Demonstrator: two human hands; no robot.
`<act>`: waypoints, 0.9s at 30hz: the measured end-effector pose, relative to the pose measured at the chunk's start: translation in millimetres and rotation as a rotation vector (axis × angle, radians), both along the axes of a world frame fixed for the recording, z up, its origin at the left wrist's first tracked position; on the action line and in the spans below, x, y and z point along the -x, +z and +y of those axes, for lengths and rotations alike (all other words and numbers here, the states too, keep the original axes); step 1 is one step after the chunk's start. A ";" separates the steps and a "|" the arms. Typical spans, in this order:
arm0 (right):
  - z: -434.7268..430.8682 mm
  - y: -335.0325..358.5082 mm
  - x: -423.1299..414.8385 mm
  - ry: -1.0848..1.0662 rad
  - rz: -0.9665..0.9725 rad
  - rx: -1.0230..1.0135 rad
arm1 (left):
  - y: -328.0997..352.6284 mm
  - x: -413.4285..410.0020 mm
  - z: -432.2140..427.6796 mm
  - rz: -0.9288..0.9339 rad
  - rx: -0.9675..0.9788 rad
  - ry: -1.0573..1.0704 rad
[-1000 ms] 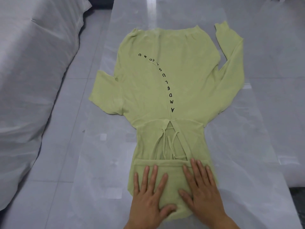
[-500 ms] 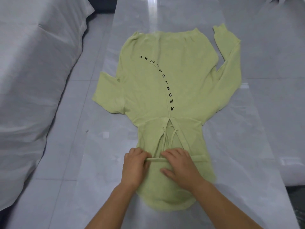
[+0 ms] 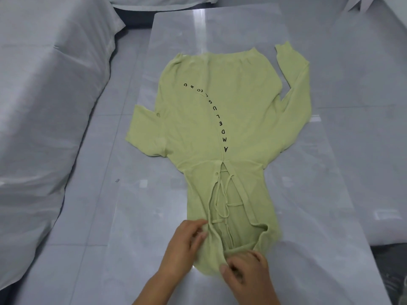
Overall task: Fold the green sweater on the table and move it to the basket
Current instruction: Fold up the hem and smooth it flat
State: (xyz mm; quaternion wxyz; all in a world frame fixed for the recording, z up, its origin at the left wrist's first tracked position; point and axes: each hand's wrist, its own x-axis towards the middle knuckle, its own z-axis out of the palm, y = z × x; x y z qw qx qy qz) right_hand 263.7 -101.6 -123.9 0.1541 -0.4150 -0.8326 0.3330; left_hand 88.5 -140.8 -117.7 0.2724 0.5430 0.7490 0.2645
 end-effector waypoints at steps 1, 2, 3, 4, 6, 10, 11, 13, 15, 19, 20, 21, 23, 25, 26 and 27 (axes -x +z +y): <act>1.1 -0.6 -1.1 0.018 0.030 -0.045 | 1.6 -2.7 3.3 0.002 -0.006 -0.024; 4.3 2.0 -1.3 0.060 0.045 -0.081 | 3.1 -1.7 10.7 0.080 -0.044 -0.070; 6.7 1.4 -1.9 0.121 0.067 -0.122 | 11.2 -0.4 22.0 0.141 -0.024 -0.184; 9.2 2.4 -1.8 0.170 0.084 -0.163 | 13.9 3.2 30.1 0.224 0.002 -0.364; 14.2 5.3 0.1 0.235 0.127 -0.221 | 17.4 17.3 45.8 0.316 0.054 -0.603; 30.6 13.1 0.2 0.257 0.120 -0.164 | 29.8 46.0 56.5 0.214 0.224 -0.607; 36.5 17.1 0.1 0.248 0.100 -0.111 | 32.0 54.8 55.1 0.148 0.300 -0.557; 50.6 27.9 5.5 0.308 0.010 -0.027 | 40.4 68.0 48.4 0.002 0.354 -0.442; 68.1 34.4 12.0 0.393 -0.152 0.069 | 47.2 77.3 44.6 -0.081 0.365 -0.262; 106.4 19.5 4.9 0.308 -0.465 -0.111 | 34.8 78.7 31.5 0.161 0.305 -0.052; 112.5 13.3 1.8 0.202 -0.442 -0.179 | 29.2 76.1 27.3 0.280 0.296 -0.026; 115.7 5.6 -2.7 0.121 -0.409 -0.236 | 22.9 72.6 23.9 0.378 0.305 -0.003; 115.8 -7.5 -8.1 0.035 -0.401 -0.260 | 13.8 62.7 19.5 0.442 0.347 0.072; 115.1 -10.8 -14.7 -0.128 -0.403 -0.162 | 5.6 54.4 15.1 0.498 0.313 0.105; 114.5 -13.6 -20.0 -0.226 -0.394 -0.069 | -0.5 46.8 12.5 0.560 0.254 0.085; 114.2 -13.8 -25.1 -0.307 -0.369 0.062 | -5.0 35.6 11.2 0.622 0.165 0.061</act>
